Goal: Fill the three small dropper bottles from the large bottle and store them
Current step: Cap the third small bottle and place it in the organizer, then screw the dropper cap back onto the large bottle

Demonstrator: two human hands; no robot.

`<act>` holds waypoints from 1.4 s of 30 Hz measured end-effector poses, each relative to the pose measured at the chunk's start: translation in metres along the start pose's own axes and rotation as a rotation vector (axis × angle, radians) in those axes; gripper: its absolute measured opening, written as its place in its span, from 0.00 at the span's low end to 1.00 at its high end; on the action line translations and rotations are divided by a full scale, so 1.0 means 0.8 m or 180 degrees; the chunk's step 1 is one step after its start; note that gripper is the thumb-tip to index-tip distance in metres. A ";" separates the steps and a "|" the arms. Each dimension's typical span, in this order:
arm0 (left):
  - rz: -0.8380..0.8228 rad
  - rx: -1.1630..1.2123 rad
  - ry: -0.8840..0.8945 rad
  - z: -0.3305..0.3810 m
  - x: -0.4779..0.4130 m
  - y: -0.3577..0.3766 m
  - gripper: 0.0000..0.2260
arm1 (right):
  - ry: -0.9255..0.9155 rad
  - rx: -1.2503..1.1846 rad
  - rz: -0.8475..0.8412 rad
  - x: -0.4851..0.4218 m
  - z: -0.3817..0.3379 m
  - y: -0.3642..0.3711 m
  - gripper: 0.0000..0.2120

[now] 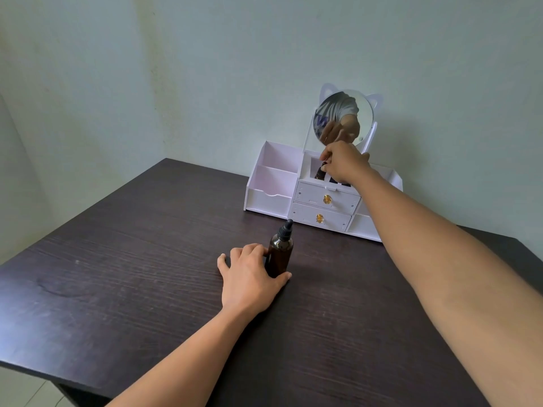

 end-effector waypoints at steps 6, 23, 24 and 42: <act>-0.0001 0.0010 0.0006 0.001 -0.001 0.000 0.26 | -0.0058 0.0072 -0.0137 -0.001 -0.004 0.008 0.05; -0.0030 -0.0009 0.0004 0.000 -0.001 0.001 0.27 | -0.0147 -0.0324 0.0399 0.015 -0.009 -0.053 0.07; -0.0025 -0.0002 0.0000 -0.001 -0.001 0.001 0.27 | -0.0192 -0.0390 0.0513 0.025 -0.013 -0.065 0.07; 0.0000 -0.0017 0.0078 0.007 -0.001 -0.001 0.29 | -0.0485 -0.2085 -0.0127 0.235 -0.070 0.040 0.21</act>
Point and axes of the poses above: each hand's wrist, its own x-axis away from the middle knuckle, its own y-axis out of the palm, z = x × y, the point moved 8 cm from there along -x, towards the middle knuckle, and after that the axes turned 4 degrees about x, right-handed, at the moved point
